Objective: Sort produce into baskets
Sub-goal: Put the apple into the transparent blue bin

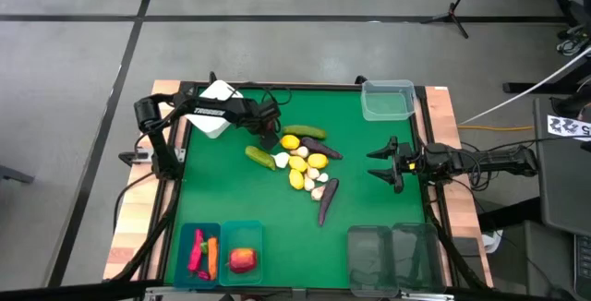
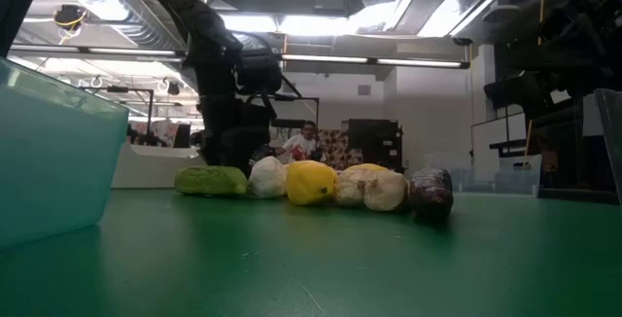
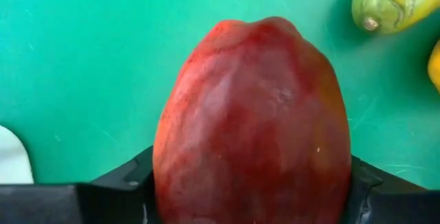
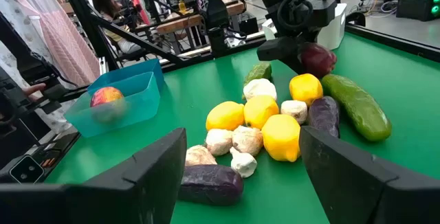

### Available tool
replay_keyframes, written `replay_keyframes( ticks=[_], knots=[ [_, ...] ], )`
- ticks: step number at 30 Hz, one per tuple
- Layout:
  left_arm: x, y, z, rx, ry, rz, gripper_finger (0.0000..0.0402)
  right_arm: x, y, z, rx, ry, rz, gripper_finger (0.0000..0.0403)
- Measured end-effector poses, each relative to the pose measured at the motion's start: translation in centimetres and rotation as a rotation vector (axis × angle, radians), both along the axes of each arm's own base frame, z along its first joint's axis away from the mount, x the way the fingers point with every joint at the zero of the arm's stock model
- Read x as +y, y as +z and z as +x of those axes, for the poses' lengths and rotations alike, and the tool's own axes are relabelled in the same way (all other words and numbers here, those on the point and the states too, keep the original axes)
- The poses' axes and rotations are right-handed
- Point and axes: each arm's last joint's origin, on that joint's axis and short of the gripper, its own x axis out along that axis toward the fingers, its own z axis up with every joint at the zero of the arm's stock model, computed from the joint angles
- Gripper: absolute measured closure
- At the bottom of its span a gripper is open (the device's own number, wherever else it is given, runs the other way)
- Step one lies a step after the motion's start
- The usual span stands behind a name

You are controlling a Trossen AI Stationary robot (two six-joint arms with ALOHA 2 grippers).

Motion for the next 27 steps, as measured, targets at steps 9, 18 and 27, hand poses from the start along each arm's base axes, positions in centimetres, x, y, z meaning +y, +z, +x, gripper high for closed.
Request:
replay_keyframes(
  ticks=[9, 18, 27],
  knots=[
    [-1.6, 1.1, 1.2, 0.006, -0.015, -0.020, 0.0147, 0.0, 0.0, 0.0, 0.000, 0.000, 0.000, 0.0123],
    [-4.8, 6.3, 3.6, 0.085, -0.116, -0.048, 0.0146, 0.0, 0.0, 0.0, 0.001, 0.000, 0.000, 0.0123],
    [-13.5, 11.5, 5.3, 0.085, -0.246, -0.129, 0.0145, 0.0, 0.0, 0.0, 0.002, 0.001, 0.000, 0.0123]
  ],
)
